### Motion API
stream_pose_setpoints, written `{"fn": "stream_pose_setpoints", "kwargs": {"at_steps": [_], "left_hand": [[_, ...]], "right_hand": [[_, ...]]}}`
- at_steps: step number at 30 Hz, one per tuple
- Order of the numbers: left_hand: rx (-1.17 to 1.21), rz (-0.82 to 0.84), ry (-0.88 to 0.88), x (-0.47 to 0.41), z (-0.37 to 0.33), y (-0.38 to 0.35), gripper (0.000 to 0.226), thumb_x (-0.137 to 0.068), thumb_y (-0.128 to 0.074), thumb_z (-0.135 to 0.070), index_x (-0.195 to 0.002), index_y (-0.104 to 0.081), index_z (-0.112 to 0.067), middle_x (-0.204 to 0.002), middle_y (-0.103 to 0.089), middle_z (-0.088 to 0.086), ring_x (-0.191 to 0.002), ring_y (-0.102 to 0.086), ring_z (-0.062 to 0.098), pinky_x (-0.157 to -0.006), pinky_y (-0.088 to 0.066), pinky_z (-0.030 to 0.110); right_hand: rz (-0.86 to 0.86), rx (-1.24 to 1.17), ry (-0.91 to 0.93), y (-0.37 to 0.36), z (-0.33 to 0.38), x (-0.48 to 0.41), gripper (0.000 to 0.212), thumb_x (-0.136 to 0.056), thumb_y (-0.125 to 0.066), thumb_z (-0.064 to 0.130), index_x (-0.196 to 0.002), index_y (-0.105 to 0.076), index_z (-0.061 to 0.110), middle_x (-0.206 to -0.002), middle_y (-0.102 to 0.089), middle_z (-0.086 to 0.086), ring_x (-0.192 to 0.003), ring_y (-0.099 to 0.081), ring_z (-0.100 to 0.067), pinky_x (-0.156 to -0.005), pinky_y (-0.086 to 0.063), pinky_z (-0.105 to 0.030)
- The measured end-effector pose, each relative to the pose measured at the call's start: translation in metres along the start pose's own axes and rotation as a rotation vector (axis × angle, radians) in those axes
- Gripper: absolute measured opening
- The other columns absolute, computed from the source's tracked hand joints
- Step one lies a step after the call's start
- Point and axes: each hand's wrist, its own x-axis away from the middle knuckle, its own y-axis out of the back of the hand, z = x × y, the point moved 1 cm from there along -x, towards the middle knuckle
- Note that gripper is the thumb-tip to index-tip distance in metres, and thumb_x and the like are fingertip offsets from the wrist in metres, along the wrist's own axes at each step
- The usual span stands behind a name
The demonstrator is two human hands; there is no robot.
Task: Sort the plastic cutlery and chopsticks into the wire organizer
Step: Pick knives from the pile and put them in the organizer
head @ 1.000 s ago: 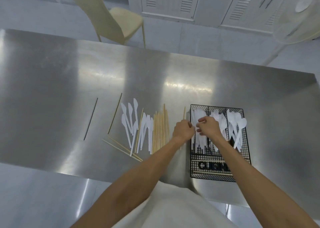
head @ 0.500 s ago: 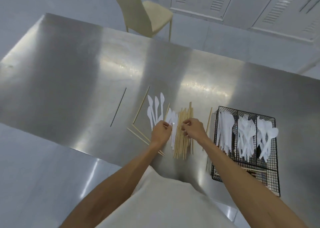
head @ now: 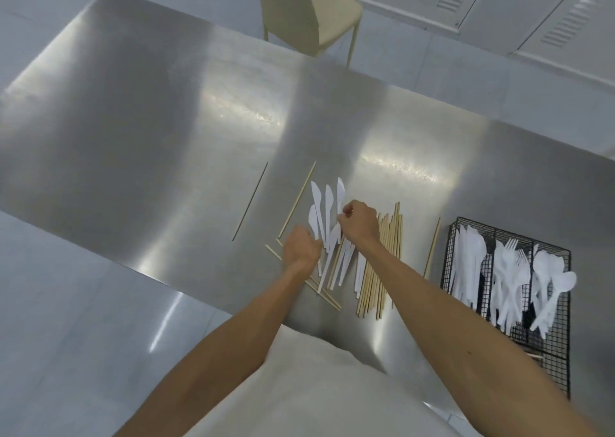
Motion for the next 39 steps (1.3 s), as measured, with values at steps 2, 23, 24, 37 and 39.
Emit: {"fn": "stream_pose_setpoints", "kwargs": {"at_steps": [2,23,24,37,39], "left_hand": [[-0.018,0.01,-0.002,-0.006,0.001,0.0,0.019,-0.091,-0.068,-0.024,-0.092,-0.067,-0.005,-0.085,-0.066,0.007,-0.078,-0.066,0.023,-0.068,-0.054,0.034],[0.2,-0.049,-0.121,-0.043,-0.017,0.017,0.012,-0.086,-0.061,-0.024,-0.083,-0.058,-0.013,-0.077,-0.064,0.004,-0.072,-0.064,0.021,-0.067,-0.055,0.035],[0.242,-0.036,-0.105,-0.044,-0.018,0.017,0.009,-0.085,-0.061,-0.02,-0.082,-0.055,-0.014,-0.08,-0.065,0.008,-0.074,-0.066,0.025,-0.068,-0.057,0.038],[-0.077,-0.017,-0.114,-0.043,-0.042,-0.003,0.027,-0.099,-0.057,-0.024,-0.115,-0.057,-0.002,-0.111,-0.066,0.016,-0.099,-0.068,0.035,-0.081,-0.057,0.041],[-0.146,0.0,-0.167,-0.042,-0.046,-0.003,0.022,-0.099,-0.053,-0.017,-0.111,-0.059,0.0,-0.11,-0.067,0.018,-0.098,-0.068,0.036,-0.079,-0.054,0.04]], "right_hand": [[-0.015,0.045,-0.01,-0.006,0.007,-0.005,0.01,-0.093,-0.063,0.012,-0.101,-0.065,0.006,-0.091,-0.068,-0.01,-0.08,-0.067,-0.026,-0.073,-0.06,-0.04],[0.037,-0.108,-0.123,-0.036,0.017,-0.019,0.015,-0.089,-0.069,0.014,-0.087,-0.061,0.003,-0.083,-0.064,-0.011,-0.069,-0.063,-0.024,-0.051,-0.046,-0.028],[0.04,-0.105,-0.136,-0.039,0.018,-0.019,0.014,-0.09,-0.069,0.015,-0.087,-0.062,0.003,-0.083,-0.064,-0.011,-0.071,-0.065,-0.025,-0.053,-0.048,-0.029],[-0.056,-0.34,-0.25,0.011,-0.02,-0.02,0.029,-0.097,-0.053,0.034,-0.089,-0.057,0.007,-0.079,-0.061,-0.004,-0.066,-0.058,-0.02,-0.056,-0.043,-0.03],[-0.063,-0.366,-0.269,0.019,-0.036,-0.018,0.029,-0.1,-0.049,0.03,-0.09,-0.059,0.005,-0.082,-0.06,-0.006,-0.071,-0.057,-0.022,-0.058,-0.04,-0.029]]}}
